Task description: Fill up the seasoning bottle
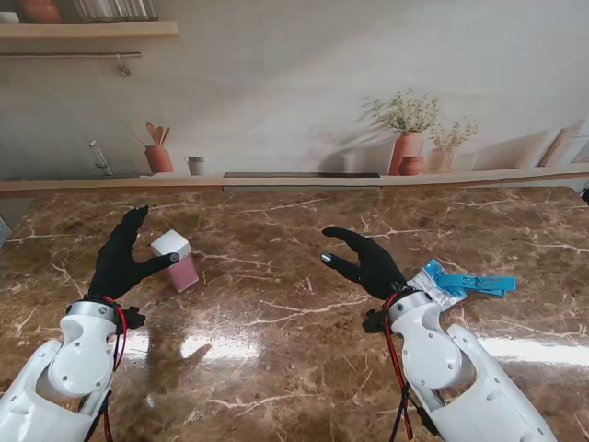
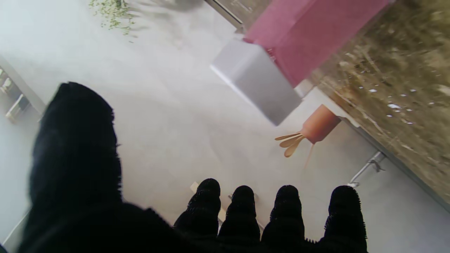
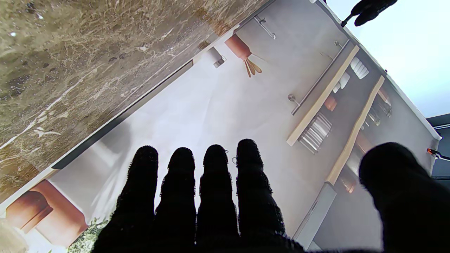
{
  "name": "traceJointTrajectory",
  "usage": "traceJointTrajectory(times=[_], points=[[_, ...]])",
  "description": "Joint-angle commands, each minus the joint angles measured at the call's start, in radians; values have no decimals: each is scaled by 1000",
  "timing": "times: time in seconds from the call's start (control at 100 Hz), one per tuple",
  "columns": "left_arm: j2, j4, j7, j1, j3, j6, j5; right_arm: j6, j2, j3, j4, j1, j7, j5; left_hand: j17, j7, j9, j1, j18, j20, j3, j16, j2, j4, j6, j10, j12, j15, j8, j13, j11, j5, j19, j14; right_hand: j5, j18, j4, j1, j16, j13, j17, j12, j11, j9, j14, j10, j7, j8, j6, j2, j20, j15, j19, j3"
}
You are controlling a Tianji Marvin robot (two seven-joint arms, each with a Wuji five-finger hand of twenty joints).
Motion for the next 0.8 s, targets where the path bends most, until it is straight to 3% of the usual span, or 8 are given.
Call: traceJointTrajectory(times=[0.0,0.18,0.28,0.4,0.46,0.51,0.79], points=[[1,27,1,14,-3,10,-5,11,-2,0,6,-2,13,-8,-14,-20,-32,6,-32,-2,-23,-3,-22,-16,1,-32,-7,-24,-15,-50,-21,-47,-30,-10,-25,-9,37,16,18,23,-1,14,3,8,-2,-15,-5,11,-1,-21,13,8,-4,-8],[6,46,-27,17,-12,7,-11,31,1,8,1,-9,11,-40,-11,-10,-32,7,-46,-9,-24,-6,-24,-18,7,-33,-5,-32,-6,-51,-18,-49,-52,-19,-29,5,31,18,37,31,-5,25,12,12,4,-19,-9,11,-1,-39,26,23,8,4],[9,62,-46,16,-16,0,-18,44,1,16,1,-17,9,-44,-6,-24,-34,10,-77,-20,-24,-21,-29,-19,10,-33,-19,-45,-22,-49,-27,-51,-87,-34,-27,5,29,20,38,28,-6,26,10,10,3,-16,-7,13,-2,-42,28,20,6,6],[12,104,-68,6,-18,-28,-41,51,-1,22,-3,-28,1,-39,21,-41,-40,25,-239,-57,-20,-109,-41,-14,16,-25,-89,-72,-184,-42,-37,-48,-201,-97,-24,5,28,20,40,29,-6,27,9,11,2,-15,-5,14,-5,-39,30,18,5,7],[11,127,-66,0,-17,-35,-46,49,-1,24,-7,-32,0,-38,30,-43,-41,31,-321,-64,-20,-130,-51,-15,29,-17,-96,-77,-202,-43,-37,-50,-220,-119,-24,6,27,20,40,29,-2,28,9,12,2,-17,-5,15,-4,-36,32,17,6,6],[9,140,-65,-3,-16,-35,-58,48,0,25,-10,-35,2,-39,40,-47,-42,41,-358,-68,-19,-150,-62,-17,34,-16,-107,-78,-227,-41,-40,-48,-237,-129,-25,5,27,21,40,28,-2,28,8,11,4,-17,-5,15,-4,-38,33,16,6,6],[4,226,-76,-48,11,-25,-107,45,1,20,-8,-25,10,-36,43,-38,-39,55,-372,-48,-21,-132,-88,-25,42,-42,-101,-60,-234,-40,-33,-48,-230,-126,-24,5,25,24,42,29,1,30,9,13,3,-16,-4,17,-5,-38,37,16,6,5]])
